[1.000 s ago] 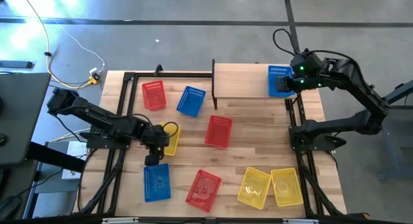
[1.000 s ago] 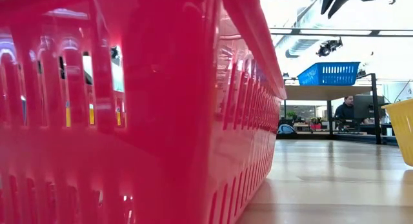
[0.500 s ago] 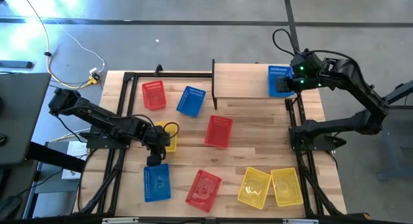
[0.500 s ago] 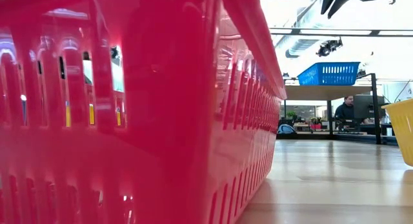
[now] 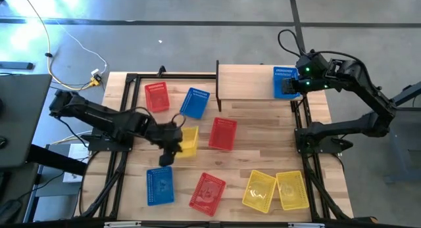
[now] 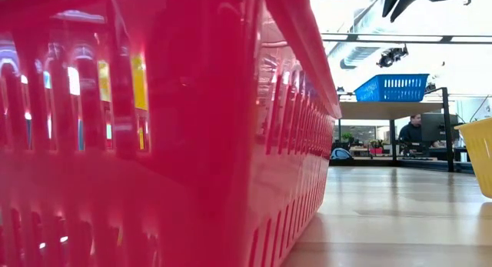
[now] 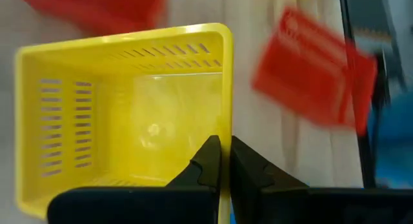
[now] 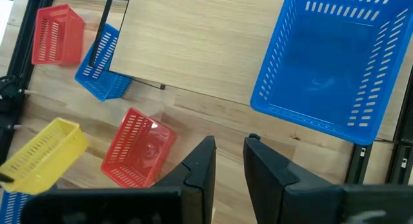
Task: Stack baskets on shelf by color
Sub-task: Put the top yellow basket on the shelf
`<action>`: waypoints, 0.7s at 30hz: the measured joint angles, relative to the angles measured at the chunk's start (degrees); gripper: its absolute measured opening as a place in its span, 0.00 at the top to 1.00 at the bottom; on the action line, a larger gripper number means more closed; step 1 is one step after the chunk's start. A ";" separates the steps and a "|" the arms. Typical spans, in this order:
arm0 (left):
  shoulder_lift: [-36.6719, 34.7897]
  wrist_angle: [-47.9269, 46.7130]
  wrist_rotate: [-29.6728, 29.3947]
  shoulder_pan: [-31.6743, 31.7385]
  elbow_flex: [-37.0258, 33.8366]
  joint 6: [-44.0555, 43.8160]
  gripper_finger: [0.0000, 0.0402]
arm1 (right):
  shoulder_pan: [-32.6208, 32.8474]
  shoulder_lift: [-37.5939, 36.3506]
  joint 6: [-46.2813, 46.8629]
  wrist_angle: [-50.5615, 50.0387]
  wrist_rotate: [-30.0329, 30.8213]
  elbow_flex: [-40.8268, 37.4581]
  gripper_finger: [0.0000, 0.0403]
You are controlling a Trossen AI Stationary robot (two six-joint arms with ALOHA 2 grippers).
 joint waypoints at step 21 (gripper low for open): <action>8.28 7.26 -12.27 17.42 23.30 26.38 1.00 | -0.02 0.00 0.40 -0.06 2.74 0.00 0.83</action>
